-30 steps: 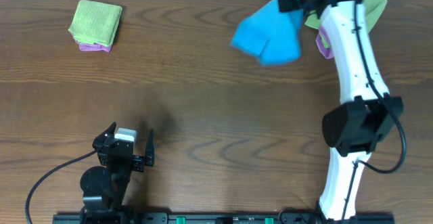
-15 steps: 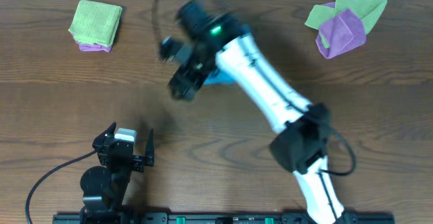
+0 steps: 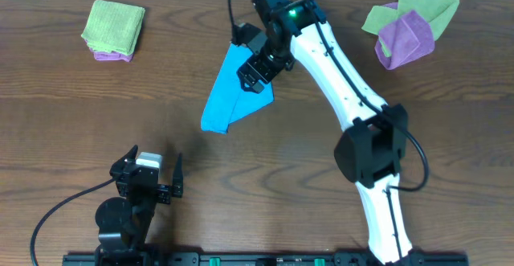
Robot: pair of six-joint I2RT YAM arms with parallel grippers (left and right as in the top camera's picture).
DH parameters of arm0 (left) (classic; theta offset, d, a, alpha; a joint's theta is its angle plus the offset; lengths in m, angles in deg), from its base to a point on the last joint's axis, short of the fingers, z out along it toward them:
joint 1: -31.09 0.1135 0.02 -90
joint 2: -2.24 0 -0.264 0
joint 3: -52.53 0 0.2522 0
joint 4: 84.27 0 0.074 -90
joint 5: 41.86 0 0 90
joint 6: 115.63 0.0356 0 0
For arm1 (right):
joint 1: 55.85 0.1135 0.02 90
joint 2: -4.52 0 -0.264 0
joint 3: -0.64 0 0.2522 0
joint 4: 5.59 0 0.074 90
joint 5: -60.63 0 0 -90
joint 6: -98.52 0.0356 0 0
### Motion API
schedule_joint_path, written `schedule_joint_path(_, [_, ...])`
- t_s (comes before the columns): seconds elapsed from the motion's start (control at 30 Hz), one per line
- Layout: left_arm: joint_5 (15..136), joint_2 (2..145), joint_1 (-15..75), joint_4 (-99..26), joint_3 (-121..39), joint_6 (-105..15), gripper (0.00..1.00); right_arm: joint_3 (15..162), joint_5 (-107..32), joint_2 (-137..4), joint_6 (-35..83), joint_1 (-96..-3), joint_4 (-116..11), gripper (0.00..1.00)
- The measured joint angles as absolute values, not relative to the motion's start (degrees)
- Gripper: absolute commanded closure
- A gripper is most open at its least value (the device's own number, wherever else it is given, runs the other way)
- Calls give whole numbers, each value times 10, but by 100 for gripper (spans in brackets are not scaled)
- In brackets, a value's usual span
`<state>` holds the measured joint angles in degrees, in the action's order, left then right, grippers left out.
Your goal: Fold the cloth
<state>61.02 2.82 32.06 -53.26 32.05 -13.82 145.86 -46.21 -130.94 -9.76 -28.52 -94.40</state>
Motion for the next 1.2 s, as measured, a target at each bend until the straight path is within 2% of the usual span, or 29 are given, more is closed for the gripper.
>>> schedule_joint_path(0.03, [610,28,321,-533,321,-138,5,1458,-466,-1322,-90,-289,-942,41])
schedule_joint_path(0.07, [610,28,321,-533,321,-138,5,1458,-474,-1339,-83,-292,-937,71])
schedule_joint_path(0.1, [610,28,321,-533,321,-138,5,1458,-482,-1349,-80,-294,-932,86])
schedule_joint_path(0.13, [610,28,321,-533,321,-138,4,1458,-492,-1367,-75,-296,-923,89])
schedule_joint_path(0.17, [610,28,321,-533,321,-138,4,1456,-499,-1377,-73,-296,-915,89])
schedule_joint_path(0.23, [610,28,321,-533,321,-138,5,1454,-503,-1392,-66,-296,-898,70])
schedule_joint_path(0.3, [610,28,321,-533,321,-138,5,1453,-498,-1396,-55,-294,-883,61])
schedule_joint_path(0.47, [610,28,321,-533,321,-138,5,1453,-472,-1396,-40,-288,-887,60])
schedule_joint_path(0.6, [610,28,321,-533,321,-138,5,1453,-452,-1396,-35,-290,-918,67])
schedule_joint_path(0.73, [610,28,321,-533,321,-138,5,1453,-439,-1396,-31,-298,-922,58])
schedule_joint_path(0.8, [610,28,321,-533,321,-138,5,1453,-435,-1396,-29,-301,-923,57])
schedule_joint_path(0.87, [610,28,321,-533,321,-138,5,1453,-432,-1396,-29,-302,-930,60])
schedule_joint_path(0.93, [610,28,321,-533,321,-138,5,1453,-430,-1397,-31,-302,-933,78])
schedule_joint_path(1.03, [610,28,321,-533,321,-138,5,1452,-427,-1401,-29,-302,-932,99])
schedule_joint_path(1.2, [610,28,321,-533,321,-138,5,1451,-426,-1422,-25,-302,-929,99])
